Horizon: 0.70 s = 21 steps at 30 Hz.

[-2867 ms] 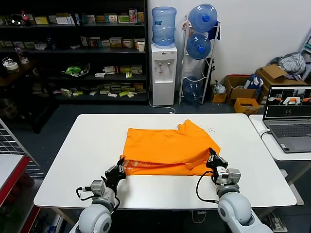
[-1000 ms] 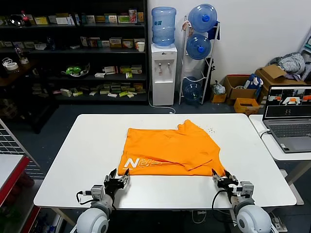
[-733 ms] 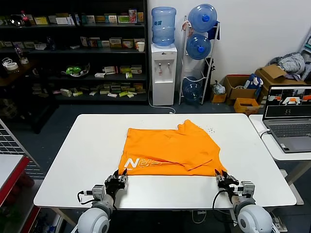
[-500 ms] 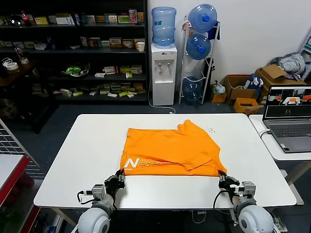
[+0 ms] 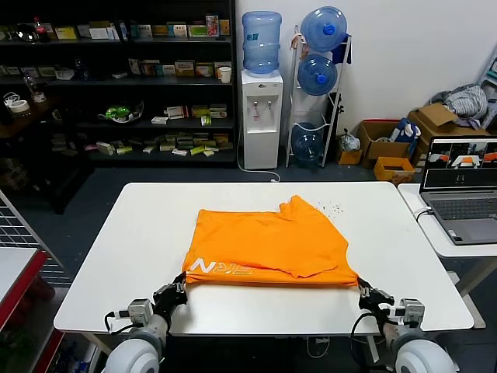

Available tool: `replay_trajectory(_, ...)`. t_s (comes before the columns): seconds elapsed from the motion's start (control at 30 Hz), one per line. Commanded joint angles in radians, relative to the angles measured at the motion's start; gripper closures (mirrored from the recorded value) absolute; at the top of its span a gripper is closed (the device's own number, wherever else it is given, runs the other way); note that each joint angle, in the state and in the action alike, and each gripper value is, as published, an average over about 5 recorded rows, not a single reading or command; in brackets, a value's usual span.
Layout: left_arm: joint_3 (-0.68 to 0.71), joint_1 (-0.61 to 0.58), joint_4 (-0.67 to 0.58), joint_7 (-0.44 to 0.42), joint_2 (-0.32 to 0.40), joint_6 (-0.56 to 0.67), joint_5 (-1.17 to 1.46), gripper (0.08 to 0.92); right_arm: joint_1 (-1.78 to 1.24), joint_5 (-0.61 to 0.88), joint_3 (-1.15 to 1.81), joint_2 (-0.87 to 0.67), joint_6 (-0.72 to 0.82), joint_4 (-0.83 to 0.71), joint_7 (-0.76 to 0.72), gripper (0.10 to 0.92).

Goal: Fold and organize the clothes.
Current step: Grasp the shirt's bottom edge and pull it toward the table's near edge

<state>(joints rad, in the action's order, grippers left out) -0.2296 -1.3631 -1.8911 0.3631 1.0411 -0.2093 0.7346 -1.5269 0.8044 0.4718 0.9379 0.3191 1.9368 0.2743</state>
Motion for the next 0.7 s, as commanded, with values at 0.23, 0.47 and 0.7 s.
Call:
replay_trajectory(0.23, -0.073, -0.296, -0.182, 0.020, -0.057, -0.012, 0.072, 0.910, -0.251, 0.018, 0.092, -0.017, 0.019, 0.147, 0.056, 0.900)
replay_trajectory(0.47, -0.092, -0.313, -0.204, 0.017, -0.056, -0.032, 0.071, 0.883, -0.241, -0.009, 0.086, -0.018, 0.035, 0.148, 0.075, 0.888)
replay_trajectory(0.7, -0.144, -0.267, -0.212, -0.002, -0.085, -0.048, 0.100, 0.695, -0.148, 0.000, 0.110, -0.043, 0.011, 0.142, 0.064, 0.720)
